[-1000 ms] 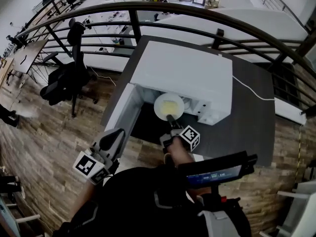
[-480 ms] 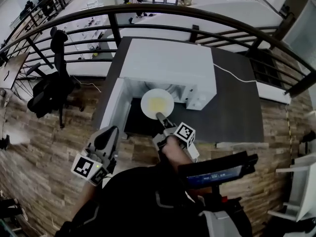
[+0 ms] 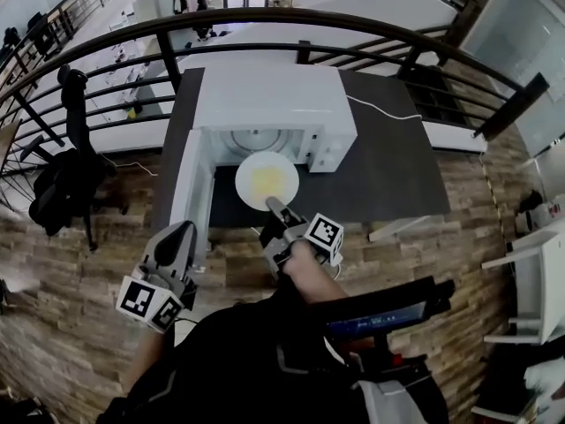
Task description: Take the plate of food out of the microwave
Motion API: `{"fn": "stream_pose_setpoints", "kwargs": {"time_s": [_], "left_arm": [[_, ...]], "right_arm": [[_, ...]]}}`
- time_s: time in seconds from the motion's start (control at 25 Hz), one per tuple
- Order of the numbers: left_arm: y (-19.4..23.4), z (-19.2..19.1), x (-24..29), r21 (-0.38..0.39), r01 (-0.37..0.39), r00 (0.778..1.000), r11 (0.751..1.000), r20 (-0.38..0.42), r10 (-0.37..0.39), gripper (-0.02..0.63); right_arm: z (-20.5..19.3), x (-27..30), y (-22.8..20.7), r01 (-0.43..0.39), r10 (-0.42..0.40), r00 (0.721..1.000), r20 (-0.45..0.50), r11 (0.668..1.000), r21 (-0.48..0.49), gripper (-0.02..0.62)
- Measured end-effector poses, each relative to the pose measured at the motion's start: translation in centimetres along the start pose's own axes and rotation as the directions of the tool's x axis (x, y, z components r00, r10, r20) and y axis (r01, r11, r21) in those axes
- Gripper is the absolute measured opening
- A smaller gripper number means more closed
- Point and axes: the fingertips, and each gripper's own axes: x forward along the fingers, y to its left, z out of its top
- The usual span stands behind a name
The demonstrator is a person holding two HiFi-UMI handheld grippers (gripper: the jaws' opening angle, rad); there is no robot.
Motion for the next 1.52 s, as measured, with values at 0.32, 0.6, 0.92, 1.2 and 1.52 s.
{"fn": "stream_pose_setpoints", "kwargs": {"time_s": [0.32, 0.6, 0.92, 1.2, 1.52], "left_arm": [[-2.3, 0.3, -1.4, 0.001, 0.063, 0.998, 0.998, -0.002, -0.063, 0.005], [-4.2, 0.7, 0.0, -0.006, 0.046, 0.999, 0.999, 0.006, -0.046, 0.005], [-8.3, 0.7, 2.6, -0.002, 0.067, 0.998, 0.998, 0.005, -0.067, 0.005], [-9.6, 0.7, 4.3, -0.012, 0.067, 0.998, 0.998, 0.004, -0.067, 0.005], [-9.5, 0.4, 5.1, -0.019, 0.06, 0.998, 0.998, 0.0, -0.06, 0.005]], "right_arm": [[-1.5, -4.5, 3.1, -0.064, 0.064, 0.997, 0.042, 0.998, 0.003, 0.035], [-0.4, -6.2, 6.1, -0.103, 0.103, 0.995, 0.0, 0.995, -0.006, 0.034], [2.0, -9.5, 7.1, -0.109, 0.108, 0.994, -0.036, 0.994, -0.032, 0.021], [3.6, -10.7, 7.2, -0.094, 0.093, 0.995, -0.043, 0.995, -0.018, 0.021], [3.8, -10.6, 6.9, -0.09, 0.09, 0.994, -0.057, 0.996, -0.007, 0.021]]}}
